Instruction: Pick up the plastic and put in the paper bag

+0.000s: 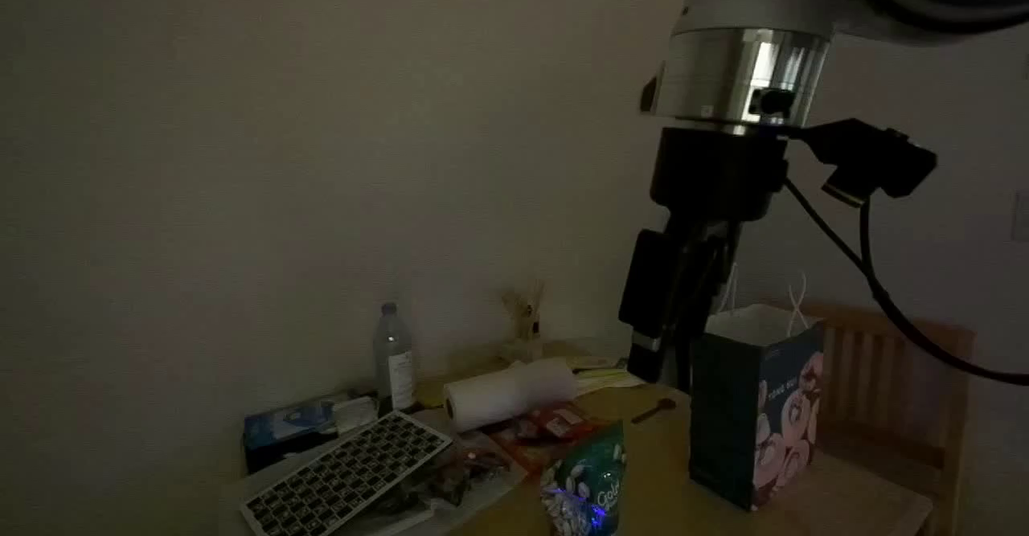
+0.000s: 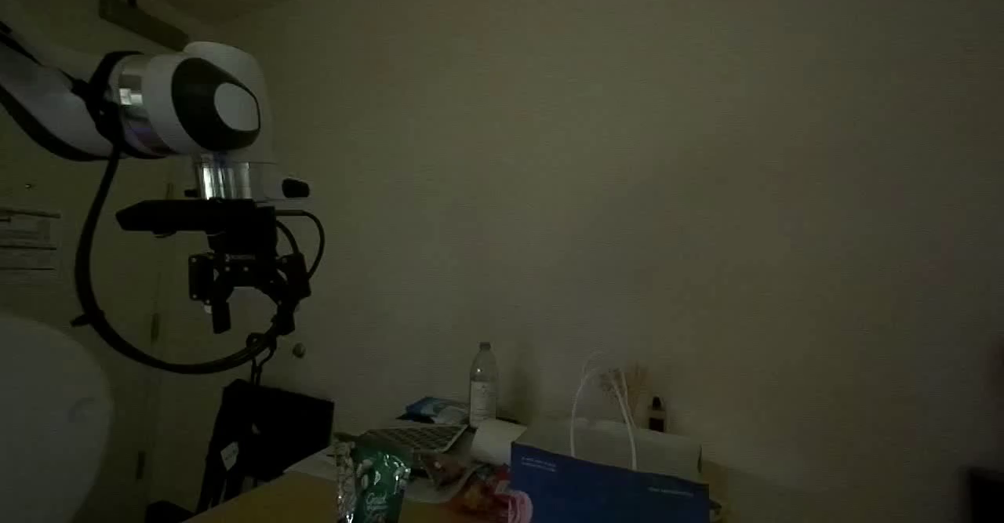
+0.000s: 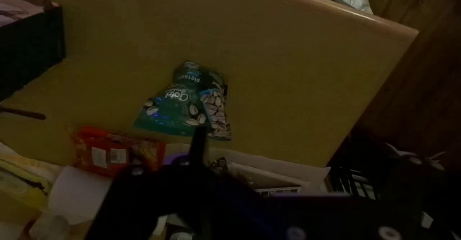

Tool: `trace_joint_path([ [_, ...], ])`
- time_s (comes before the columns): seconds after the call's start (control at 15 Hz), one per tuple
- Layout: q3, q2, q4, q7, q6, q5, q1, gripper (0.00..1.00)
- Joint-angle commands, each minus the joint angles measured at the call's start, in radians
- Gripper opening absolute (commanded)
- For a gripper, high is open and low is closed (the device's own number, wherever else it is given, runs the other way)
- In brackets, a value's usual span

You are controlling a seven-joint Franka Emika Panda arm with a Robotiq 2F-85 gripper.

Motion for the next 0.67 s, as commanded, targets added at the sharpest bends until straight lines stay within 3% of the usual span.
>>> trace_joint_path([
  [0.0,-0.009,0.002,0.002,0.006,-0.002,-0.008,0.010,1.00],
  [0.6,-0.013,0.028,0.008,0.004,0.022,-0.003,0.005,1.00],
])
